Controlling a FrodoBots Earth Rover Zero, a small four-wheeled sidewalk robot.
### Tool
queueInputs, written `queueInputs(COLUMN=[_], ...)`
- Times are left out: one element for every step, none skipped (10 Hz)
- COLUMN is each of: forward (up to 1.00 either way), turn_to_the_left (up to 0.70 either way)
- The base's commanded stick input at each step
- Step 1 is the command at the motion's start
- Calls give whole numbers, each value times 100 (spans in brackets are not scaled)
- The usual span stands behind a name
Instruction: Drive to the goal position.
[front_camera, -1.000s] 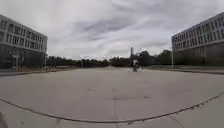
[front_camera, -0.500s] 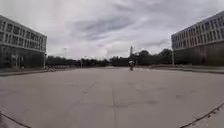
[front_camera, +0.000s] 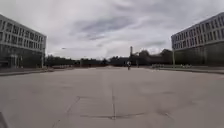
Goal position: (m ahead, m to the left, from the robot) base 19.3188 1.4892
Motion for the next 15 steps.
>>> queueInputs(forward=[70, 70, 70, 70, 70, 70, 70, 70, 70, 70, 70, 70, 70, 70, 70], turn_to_the_left=[0, 0, 0, 0, 0, 0, 0, 0, 0, 0, 0, 0, 0, 0, 0])
